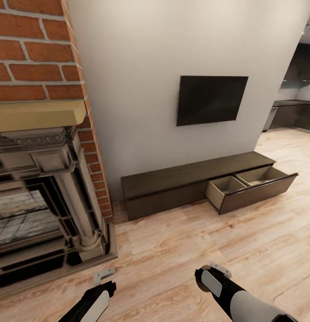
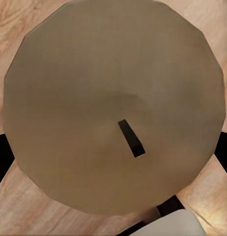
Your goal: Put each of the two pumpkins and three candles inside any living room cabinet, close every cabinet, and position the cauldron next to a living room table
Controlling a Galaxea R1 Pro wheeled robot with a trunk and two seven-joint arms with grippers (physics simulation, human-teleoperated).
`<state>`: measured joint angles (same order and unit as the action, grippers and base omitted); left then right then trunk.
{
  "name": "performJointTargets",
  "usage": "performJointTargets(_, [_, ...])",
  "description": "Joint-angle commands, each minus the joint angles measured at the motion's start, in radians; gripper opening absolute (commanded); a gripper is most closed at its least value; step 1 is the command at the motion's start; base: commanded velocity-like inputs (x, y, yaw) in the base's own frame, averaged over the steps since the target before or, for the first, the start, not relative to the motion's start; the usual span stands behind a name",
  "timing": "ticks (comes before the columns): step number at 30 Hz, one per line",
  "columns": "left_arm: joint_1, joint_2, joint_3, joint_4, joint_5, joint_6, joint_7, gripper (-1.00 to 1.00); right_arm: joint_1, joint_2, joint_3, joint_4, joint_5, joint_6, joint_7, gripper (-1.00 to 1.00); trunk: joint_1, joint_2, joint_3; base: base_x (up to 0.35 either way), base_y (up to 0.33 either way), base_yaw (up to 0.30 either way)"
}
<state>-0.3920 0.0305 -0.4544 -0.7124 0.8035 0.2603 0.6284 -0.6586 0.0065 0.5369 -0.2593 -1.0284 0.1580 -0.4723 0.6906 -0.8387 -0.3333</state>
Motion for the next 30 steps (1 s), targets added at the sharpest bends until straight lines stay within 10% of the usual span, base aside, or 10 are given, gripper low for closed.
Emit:
performJointTargets(1, [-0.001, 0.002, -0.006, -0.002, 0.005, 0.004, 0.008, 1.0, -0.001, 0.0, 0.006, -0.001, -0.001, 0.006, -0.006, -1.0, 0.0, -0.001, -0.001, 0.0, 0.0, -0.257])
performJointTargets(30, [-0.001, 0.002, -0.009, -0.002, 0.005, 0.004, 0.008, 1.0, -0.001, 0.0, 0.005, 0.035, -0.059, 0.006, -0.005, -1.0, 0.0, -0.001, 0.02, 0.0, 0.0, -0.257])
